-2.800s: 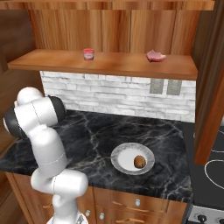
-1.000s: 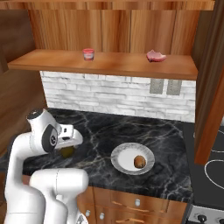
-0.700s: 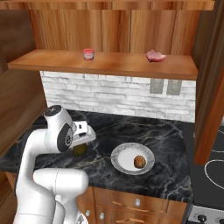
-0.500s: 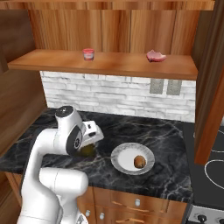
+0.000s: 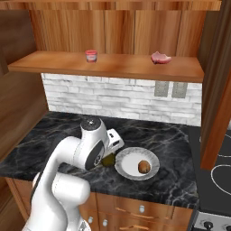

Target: Pick the avocado and bread from the counter and place them on the plate. Then pick the jam from the cabinet and place it next to the plate. Lastly close the cabinet door.

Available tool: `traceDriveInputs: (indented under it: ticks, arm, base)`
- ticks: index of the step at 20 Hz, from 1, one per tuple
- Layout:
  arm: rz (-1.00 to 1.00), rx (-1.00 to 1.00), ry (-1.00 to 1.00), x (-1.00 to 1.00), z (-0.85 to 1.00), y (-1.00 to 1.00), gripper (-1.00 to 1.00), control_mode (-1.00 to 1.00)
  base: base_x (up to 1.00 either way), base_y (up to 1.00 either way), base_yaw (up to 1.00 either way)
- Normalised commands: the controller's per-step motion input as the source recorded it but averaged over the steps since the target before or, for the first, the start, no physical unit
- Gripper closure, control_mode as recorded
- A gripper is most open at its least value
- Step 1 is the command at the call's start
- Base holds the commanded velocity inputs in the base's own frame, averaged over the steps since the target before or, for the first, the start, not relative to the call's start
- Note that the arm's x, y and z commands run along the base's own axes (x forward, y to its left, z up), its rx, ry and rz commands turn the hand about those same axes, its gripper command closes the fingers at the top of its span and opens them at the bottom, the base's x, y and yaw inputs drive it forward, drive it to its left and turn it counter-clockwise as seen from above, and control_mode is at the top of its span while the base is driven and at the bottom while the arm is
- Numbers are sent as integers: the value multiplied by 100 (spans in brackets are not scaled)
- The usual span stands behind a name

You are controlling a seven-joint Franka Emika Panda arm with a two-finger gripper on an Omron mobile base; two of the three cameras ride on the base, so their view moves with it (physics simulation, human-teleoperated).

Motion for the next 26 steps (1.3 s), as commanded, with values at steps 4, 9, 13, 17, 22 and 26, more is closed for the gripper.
traceDriveInputs:
  ticks: [4,9,13,17,22,26]
  arm:
    - [6,0,0,12,-11,-49,100,-100]
    - [0,0,0,49,-21,-23,100,-100]
    - [0,0,1,65,-21,-7,100,-100]
    - [0,0,3,62,-32,-6,100,-100]
    - [1,0,7,38,-34,-29,100,-100]
    - [3,0,6,32,-23,-45,100,-100]
  base:
    - [0,0,0]
    - [0,0,0]
    - [0,0,0]
    - [0,0,0]
    - [0,0,0]
    - [0,0,0]
